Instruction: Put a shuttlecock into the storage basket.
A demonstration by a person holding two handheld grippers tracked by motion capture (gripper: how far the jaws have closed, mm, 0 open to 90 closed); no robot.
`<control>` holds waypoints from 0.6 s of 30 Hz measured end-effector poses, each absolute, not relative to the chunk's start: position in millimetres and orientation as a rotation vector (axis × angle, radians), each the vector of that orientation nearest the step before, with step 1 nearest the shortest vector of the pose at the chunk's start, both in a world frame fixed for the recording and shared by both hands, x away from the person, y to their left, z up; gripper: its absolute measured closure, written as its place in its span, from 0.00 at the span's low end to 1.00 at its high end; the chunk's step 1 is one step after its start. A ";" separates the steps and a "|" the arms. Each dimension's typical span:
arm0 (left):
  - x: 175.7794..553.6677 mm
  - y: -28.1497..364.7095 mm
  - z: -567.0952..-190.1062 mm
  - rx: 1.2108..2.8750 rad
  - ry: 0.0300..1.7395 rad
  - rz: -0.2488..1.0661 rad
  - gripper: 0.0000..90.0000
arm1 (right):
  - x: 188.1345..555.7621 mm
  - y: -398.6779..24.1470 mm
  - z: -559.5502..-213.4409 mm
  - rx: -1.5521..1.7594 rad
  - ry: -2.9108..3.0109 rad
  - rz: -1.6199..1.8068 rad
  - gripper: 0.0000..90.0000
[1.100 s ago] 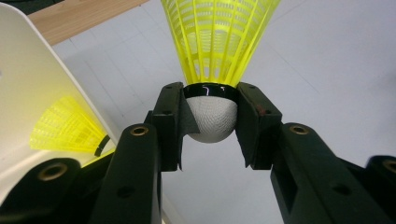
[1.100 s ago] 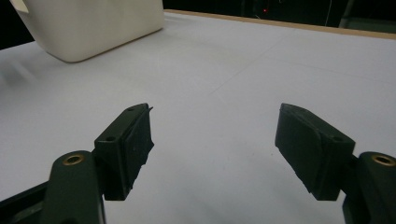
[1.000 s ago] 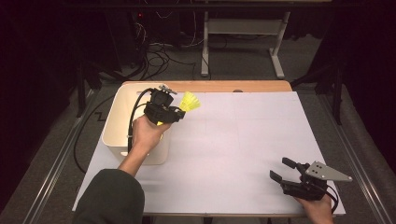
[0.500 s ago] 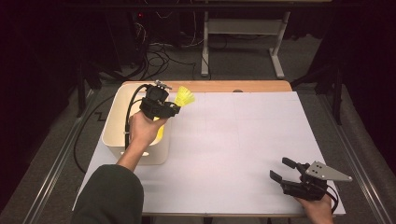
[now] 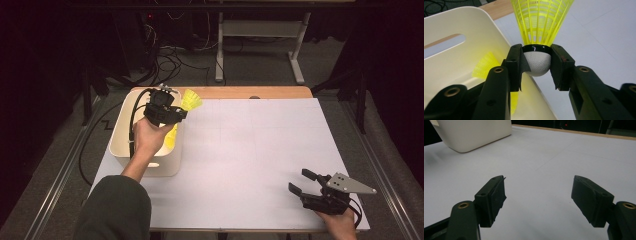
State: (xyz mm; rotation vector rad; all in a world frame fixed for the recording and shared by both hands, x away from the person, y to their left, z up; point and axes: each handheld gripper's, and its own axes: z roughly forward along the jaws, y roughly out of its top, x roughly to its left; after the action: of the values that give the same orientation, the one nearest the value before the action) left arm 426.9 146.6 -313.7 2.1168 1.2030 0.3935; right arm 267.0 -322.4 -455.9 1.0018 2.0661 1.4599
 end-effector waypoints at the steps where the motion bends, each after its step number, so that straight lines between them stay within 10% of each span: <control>1: 426.9 147.6 -313.4 2.117 1.203 0.395 0.72 | 266.9 -322.4 -455.8 1.000 2.066 1.458 0.31; 18: 427.7 165.9 -311.1 2.096 1.259 0.441 0.72 | 267.0 -321.9 -455.8 0.996 2.071 1.453 0.31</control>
State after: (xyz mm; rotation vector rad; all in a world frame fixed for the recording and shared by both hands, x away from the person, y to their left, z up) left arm 427.7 165.9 -311.1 2.0960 1.2588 0.4405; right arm 267.0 -321.9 -455.8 0.9958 2.0710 1.4533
